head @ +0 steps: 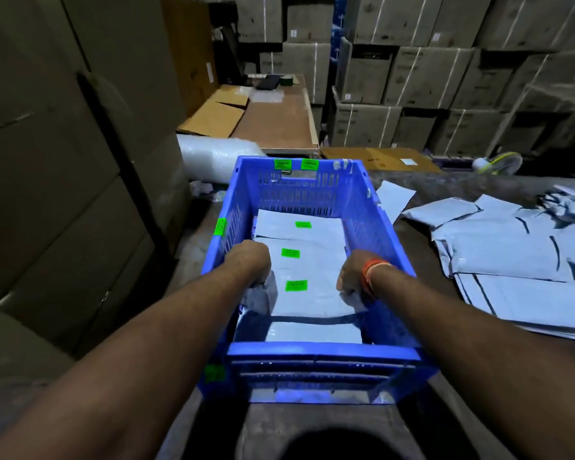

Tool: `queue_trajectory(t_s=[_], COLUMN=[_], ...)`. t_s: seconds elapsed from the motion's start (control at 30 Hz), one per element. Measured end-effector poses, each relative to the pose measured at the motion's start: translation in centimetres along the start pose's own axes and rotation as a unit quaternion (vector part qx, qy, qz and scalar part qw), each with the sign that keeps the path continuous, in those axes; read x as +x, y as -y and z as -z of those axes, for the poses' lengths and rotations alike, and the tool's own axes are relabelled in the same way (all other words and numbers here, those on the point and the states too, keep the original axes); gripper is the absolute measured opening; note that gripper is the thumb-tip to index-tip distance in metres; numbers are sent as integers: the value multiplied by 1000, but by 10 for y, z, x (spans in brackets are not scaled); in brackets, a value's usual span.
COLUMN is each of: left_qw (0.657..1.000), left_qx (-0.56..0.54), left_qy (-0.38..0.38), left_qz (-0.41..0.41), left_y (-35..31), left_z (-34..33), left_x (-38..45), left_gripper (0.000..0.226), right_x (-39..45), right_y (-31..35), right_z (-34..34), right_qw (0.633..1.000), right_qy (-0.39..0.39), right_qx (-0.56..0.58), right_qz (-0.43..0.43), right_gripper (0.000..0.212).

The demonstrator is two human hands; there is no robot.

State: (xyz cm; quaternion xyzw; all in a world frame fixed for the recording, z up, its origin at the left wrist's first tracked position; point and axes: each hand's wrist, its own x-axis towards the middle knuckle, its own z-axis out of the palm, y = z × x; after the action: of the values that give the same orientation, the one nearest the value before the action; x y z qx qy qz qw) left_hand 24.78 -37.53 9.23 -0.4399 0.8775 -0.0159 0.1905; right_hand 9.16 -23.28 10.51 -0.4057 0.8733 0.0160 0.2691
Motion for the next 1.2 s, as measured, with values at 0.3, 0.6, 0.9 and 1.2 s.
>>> queue_trajectory(t_s=[0.3, 0.6, 0.9, 1.2], left_qw=[997, 999, 913, 877], left_qx=[-13, -10, -373, -424], left_qy=[71, -31, -124, -164], left_qz=[-13, -31, -109, -153], left_y=[-1, -11, -76, -228], left_z=[-12, 15, 94, 134], left_x=[6, -15, -61, -100], left_gripper=[46, 37, 9, 9], right_x=[2, -13, -61, -84], right_y=[16, 8, -59, -211], right_z=[-12, 9, 65, 95], right_qw=[980, 989, 921, 904], right_qy=[7, -75, -184, -174], right_qx=[-200, -119, 310, 358], right_qz=[-18, 47, 145, 159], right_gripper=[47, 36, 6, 18])
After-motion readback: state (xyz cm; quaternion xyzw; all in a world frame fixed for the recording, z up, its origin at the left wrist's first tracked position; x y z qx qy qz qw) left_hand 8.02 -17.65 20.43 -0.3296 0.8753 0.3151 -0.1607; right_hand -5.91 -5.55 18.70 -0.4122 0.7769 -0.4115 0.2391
